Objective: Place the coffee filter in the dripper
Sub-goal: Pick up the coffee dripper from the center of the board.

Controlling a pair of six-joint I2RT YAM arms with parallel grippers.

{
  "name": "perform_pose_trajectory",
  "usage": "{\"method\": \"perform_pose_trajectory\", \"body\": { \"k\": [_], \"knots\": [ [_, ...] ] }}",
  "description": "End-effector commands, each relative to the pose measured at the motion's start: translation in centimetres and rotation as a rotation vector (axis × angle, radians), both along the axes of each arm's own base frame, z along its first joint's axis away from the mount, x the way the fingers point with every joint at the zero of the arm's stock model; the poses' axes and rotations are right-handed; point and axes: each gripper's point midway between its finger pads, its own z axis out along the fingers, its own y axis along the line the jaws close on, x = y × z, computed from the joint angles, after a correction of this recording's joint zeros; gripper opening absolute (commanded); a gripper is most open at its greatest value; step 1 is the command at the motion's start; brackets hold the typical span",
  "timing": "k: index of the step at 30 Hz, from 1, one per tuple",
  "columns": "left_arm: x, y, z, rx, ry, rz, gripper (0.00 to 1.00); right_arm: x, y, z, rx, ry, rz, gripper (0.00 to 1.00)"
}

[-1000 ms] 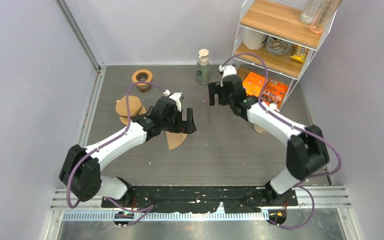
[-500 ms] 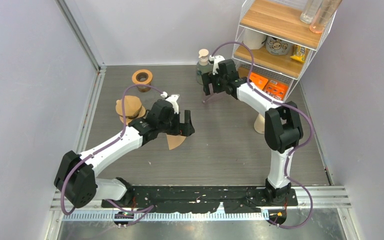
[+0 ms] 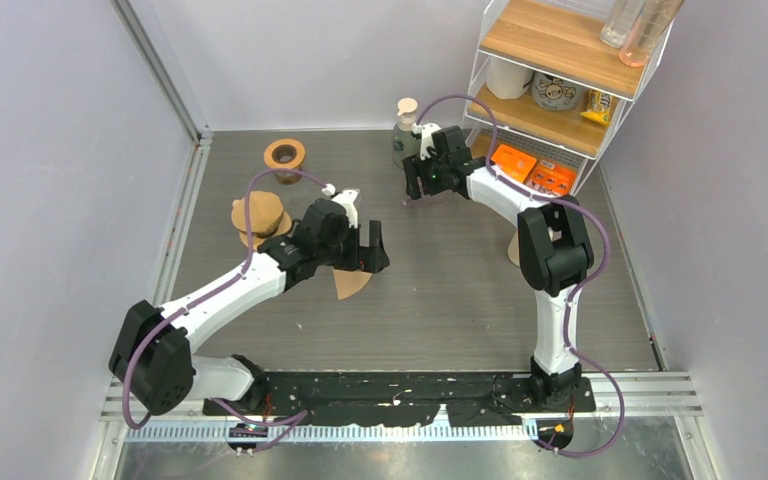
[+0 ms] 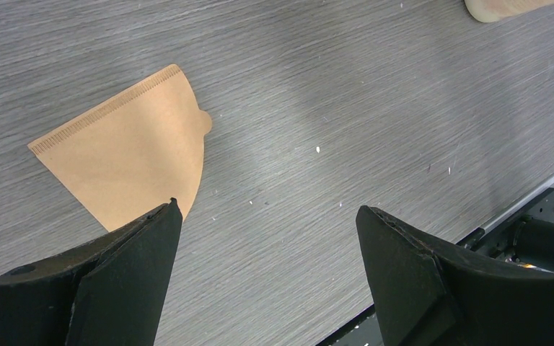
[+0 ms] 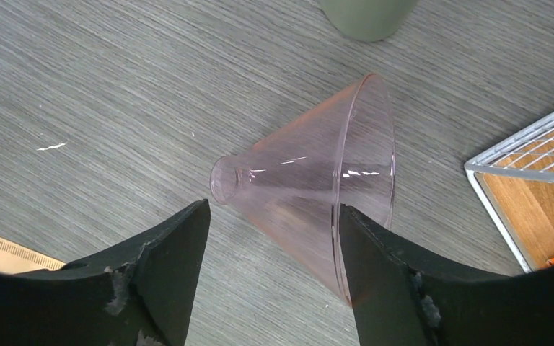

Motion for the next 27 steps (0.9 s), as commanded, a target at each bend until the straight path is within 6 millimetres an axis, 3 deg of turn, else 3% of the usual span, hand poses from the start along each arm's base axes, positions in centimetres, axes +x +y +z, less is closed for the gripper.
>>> {"method": "perform_pose_trajectory", "body": {
  "k": [1,7,15,21,27],
  "knots": [
    [0.9,-0.8,1.4,-0.032,-0.049,-0.010,1.00,1.0,1.0,1.9,0.062,-0.044,0.016,0.69],
    [0.8,-1.0,1.3,-0.037,-0.045,-0.017,1.00,0.8,1.2,1.3,0.081,-0.022,0.005,0.41],
    [0.5,-1.9,1.6,-0.077,-0.027,-0.052,1.00,0.7,1.1,2.7,0.093,-0.042,-0.001,0.16],
    [0.3,-1.9,2.1,-0.090,-0.036,-0.052,1.00,-0.7,0.7,5.4,0.062,-0.089,0.064,0.09],
    [-0.3,-1.3,3.5,-0.109,-0.075,-0.057,1.00,-5.2,1.3,8.0,-0.074,-0.204,0.369,0.06]
  ]
}}
